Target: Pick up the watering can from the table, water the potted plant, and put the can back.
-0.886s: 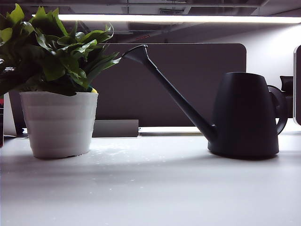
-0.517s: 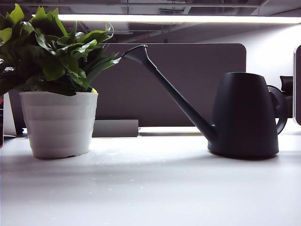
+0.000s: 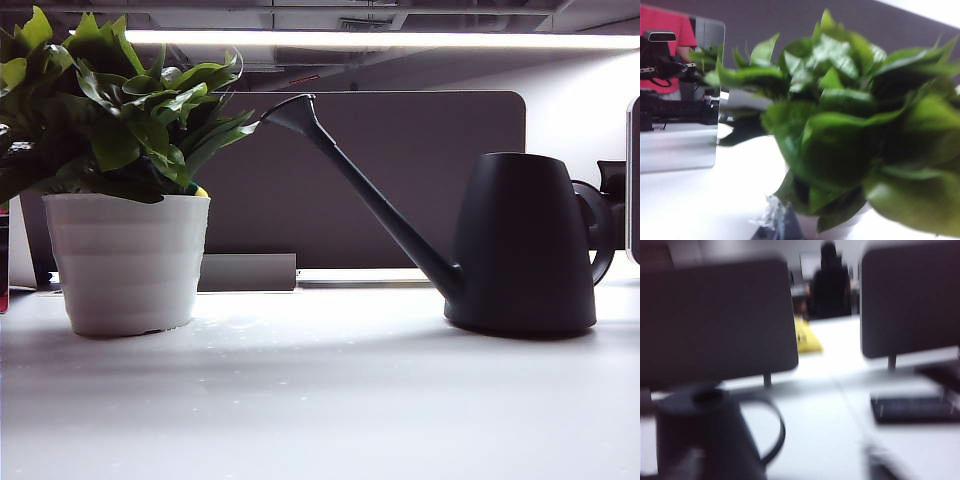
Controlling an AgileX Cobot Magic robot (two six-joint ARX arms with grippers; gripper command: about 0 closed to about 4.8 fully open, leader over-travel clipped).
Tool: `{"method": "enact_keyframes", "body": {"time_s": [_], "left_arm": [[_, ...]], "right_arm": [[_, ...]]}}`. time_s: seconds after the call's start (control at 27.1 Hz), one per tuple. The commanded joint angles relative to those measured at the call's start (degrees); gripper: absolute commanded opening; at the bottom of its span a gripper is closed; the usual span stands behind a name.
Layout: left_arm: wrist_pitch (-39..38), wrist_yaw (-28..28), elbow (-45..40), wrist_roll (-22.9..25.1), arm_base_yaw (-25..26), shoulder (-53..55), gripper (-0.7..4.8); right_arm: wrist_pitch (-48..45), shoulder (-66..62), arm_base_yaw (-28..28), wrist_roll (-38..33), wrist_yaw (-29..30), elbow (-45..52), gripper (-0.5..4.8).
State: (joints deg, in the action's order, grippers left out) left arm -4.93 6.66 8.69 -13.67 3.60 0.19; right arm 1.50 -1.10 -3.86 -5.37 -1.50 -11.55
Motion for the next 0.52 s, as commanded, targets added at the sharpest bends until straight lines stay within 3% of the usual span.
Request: {"method": "enact_keyframes", "body": {"time_s": [0.04,0.3,0.52], "left_arm": [[-2.75,0.26,4.02,0.13,-1.29,0.13,-0.06],[-6.47,2.38,14.8,0.15,-7.58,4.31,-0.05],[-7.19,0.11,25.86,1.88,-15.12,12.55,-0.05]], "right_arm": [[-0.92,-3.67,0.15,6.19,2.12,-5.81,4.79],[-1.92,-21.14,0.15,13.73,7.58,-16.24,4.79],[-7.32,-36.35,0.13,20.39,7.85,-21.49,4.79]]}}
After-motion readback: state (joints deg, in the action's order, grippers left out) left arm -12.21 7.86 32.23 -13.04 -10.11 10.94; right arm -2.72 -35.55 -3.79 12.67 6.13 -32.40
